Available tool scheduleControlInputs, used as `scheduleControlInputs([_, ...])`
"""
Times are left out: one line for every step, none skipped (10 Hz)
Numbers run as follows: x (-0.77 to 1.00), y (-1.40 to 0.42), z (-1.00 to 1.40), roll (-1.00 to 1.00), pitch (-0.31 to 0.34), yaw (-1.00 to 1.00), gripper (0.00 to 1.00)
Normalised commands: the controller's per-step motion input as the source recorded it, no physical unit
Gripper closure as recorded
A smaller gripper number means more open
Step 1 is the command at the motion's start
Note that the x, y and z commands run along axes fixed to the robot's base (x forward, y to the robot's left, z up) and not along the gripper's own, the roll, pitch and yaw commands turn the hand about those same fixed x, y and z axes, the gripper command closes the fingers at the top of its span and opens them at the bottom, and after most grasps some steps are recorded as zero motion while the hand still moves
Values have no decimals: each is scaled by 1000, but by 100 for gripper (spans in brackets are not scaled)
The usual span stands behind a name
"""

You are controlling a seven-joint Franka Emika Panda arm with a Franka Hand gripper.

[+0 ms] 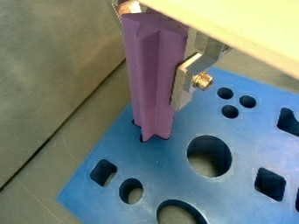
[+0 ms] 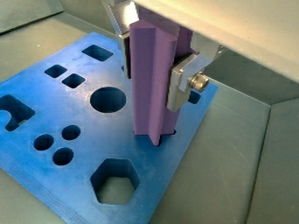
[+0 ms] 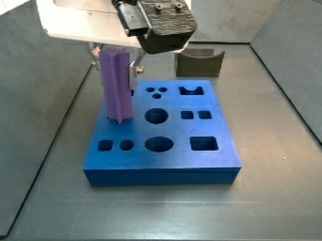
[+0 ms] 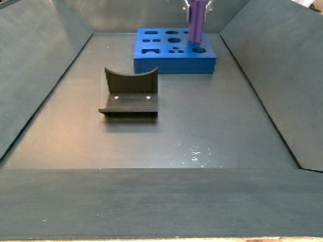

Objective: Pick up the star object. Move up. Move to above the board. Insert the star object.
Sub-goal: Insert the star object.

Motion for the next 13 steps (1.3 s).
scheduleControlInputs([23, 0, -14, 14, 0, 0, 100])
scheduleControlInputs([211, 69, -549, 201, -121, 46, 100])
scheduleControlInputs([371, 337, -426, 259, -201, 126, 100])
scheduleControlInputs([354, 371, -411, 274, -200, 151, 100])
scheduleControlInputs([266, 214, -520, 233, -167, 129, 100])
scheduleControlInputs([0, 0, 0, 0, -14, 0, 100])
scheduleControlInputs([-17, 0, -791, 129, -196, 0, 100])
scheduleControlInputs([-203, 0, -957, 166, -114, 0, 100])
scheduleControlInputs([-146, 0, -903, 180, -139, 0, 100])
scheduleControlInputs([-63, 0, -826, 184, -167, 0, 100])
scheduleControlInputs([-23, 0, -786, 173, -189, 0, 100])
scheduleControlInputs([-9, 0, -783, 154, -197, 0, 100])
scheduleControlInputs([-3, 0, -780, 144, -206, 0, 100])
